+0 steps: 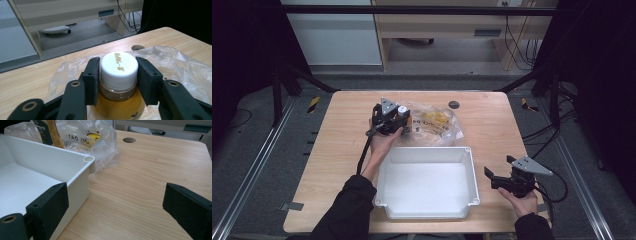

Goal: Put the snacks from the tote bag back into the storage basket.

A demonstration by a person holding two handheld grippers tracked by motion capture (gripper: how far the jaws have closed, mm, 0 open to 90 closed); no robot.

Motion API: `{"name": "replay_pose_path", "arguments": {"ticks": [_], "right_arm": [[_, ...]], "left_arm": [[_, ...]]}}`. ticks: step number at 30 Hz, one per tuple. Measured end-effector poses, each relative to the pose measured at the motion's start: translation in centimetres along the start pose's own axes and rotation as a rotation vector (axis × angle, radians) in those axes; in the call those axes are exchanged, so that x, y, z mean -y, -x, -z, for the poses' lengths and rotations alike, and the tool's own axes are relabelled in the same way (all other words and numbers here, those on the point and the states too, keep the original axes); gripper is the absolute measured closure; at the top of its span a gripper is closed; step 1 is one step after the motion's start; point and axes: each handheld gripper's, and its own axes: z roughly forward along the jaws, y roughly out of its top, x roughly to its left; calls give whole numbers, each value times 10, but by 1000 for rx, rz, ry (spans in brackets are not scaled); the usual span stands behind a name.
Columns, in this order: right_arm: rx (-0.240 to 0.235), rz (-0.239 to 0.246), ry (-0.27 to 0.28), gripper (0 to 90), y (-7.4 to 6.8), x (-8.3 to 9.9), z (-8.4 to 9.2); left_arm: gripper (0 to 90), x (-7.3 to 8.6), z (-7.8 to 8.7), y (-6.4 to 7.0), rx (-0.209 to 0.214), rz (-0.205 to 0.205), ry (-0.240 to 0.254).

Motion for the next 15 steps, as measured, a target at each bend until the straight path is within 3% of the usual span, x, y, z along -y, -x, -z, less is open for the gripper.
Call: {"name": "replay_pose_path", "arguments": {"ticks": [15], "right_arm": [[-4,-5,-1,70,1,0,0]], "left_arm": [[585,-1,1,3,-20,13,-5]]}}
